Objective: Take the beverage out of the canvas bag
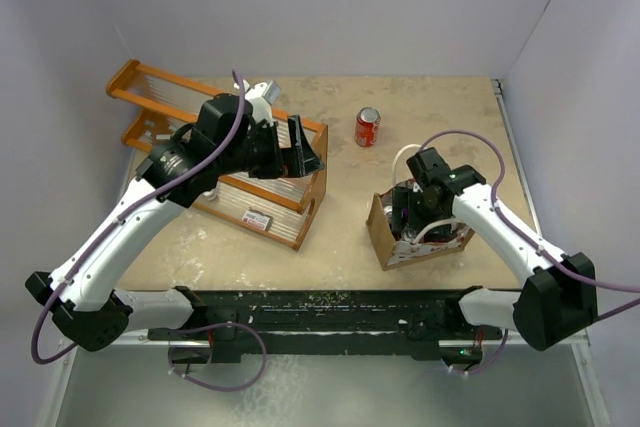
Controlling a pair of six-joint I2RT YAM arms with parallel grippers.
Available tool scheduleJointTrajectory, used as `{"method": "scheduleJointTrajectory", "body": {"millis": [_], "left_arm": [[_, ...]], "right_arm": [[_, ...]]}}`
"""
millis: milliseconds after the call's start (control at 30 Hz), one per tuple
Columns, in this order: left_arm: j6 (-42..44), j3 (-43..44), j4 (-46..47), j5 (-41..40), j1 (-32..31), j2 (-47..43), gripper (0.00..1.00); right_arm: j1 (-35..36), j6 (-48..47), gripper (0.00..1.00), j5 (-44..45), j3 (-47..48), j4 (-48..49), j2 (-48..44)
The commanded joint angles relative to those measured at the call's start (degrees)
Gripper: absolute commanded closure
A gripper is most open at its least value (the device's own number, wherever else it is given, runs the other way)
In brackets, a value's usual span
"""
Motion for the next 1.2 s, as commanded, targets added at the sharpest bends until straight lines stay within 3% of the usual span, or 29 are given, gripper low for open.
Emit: {"method": "scheduleJointTrajectory", "body": {"millis": [0, 600, 933, 1167], "left_arm": [[0.06, 0.63, 2.27, 0.25, 0.30, 0.27, 0.01], [-0.72, 0.94, 1.85, -0.46, 0.28, 0.83, 0.01], [-1.15, 0.97, 1.88, -0.09, 0.28, 0.53, 0.01], [-1.74, 1.33, 2.72, 0.67, 0.29, 0.46, 0.01]], "right_arm": [[0.19, 0.56, 0.14, 2.51, -0.64, 2.20, 1.30], [1.27, 1.39, 0.26, 1.23, -3.45, 5.72, 3.71], [1.41, 0.49, 0.47, 1.20, 0.58, 2.47, 0.81], [1.41, 1.98, 0.69, -0.27, 1.77, 2.15, -2.19]]}}
